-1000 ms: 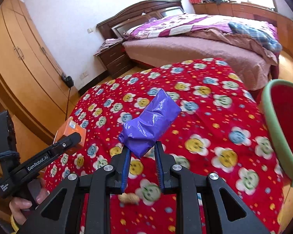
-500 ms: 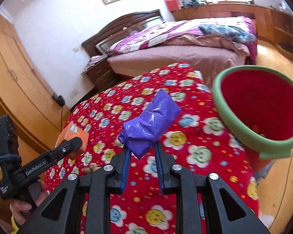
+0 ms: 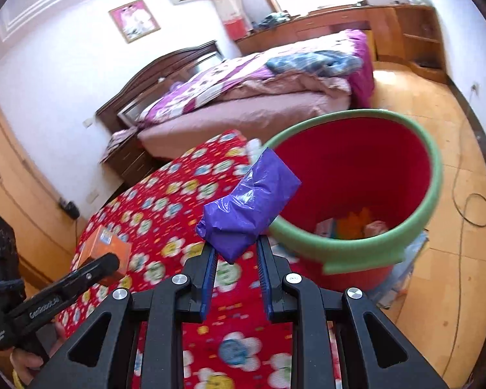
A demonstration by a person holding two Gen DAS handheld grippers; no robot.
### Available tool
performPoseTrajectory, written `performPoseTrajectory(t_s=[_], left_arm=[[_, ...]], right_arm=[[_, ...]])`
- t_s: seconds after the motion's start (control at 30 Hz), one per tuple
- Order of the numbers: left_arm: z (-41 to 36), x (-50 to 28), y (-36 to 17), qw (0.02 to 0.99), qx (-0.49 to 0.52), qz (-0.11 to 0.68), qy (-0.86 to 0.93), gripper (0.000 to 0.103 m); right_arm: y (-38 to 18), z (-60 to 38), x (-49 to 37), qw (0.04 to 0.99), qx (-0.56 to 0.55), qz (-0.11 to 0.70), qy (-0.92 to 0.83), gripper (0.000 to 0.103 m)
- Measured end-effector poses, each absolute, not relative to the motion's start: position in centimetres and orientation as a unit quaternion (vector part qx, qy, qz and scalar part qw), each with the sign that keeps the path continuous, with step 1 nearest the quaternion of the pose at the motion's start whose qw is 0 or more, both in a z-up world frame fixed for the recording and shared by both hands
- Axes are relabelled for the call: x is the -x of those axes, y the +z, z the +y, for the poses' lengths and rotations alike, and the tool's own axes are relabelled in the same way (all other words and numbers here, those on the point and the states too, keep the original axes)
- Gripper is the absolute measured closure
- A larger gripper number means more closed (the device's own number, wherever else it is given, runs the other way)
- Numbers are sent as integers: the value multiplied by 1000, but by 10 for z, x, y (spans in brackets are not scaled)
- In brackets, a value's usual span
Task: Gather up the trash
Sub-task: 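Carry the orange box and purple bag over the bin with both tools, then open the right tool then the left tool above the bin to drop both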
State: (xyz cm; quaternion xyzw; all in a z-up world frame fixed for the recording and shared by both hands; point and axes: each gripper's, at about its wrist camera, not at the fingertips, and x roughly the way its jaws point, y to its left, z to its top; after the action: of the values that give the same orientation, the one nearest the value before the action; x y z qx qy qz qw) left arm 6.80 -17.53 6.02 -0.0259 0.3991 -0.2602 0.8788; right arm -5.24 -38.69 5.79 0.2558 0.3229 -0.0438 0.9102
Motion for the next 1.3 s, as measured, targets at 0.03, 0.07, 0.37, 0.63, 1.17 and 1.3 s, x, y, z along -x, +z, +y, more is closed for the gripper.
performPoseTrajectory(t_s=[0.03,0.07,0.37,0.63,1.17,1.3], left_arm=[[-183,-69,60,877,21,400,-265,42],[-188,-70,60,876,19,400,-269,42],[-235,-75,59,863,-1,398,-310,42],[-274,-76,56,849,-19,400,-343,42],[-361,-91,45,827,-71,400,-389,42],[-369,-95,43,822,-72,407,-391,36]], right_arm=[[56,-395,53,909,-260,322,-52,79],[55,-400,53,908,-263,321,-57,79],[40,-445,56,895,-295,320,-100,74],[35,-456,64,896,-303,306,-111,74],[33,-476,92,897,-284,297,-165,74],[30,-483,96,893,-289,299,-172,74]])
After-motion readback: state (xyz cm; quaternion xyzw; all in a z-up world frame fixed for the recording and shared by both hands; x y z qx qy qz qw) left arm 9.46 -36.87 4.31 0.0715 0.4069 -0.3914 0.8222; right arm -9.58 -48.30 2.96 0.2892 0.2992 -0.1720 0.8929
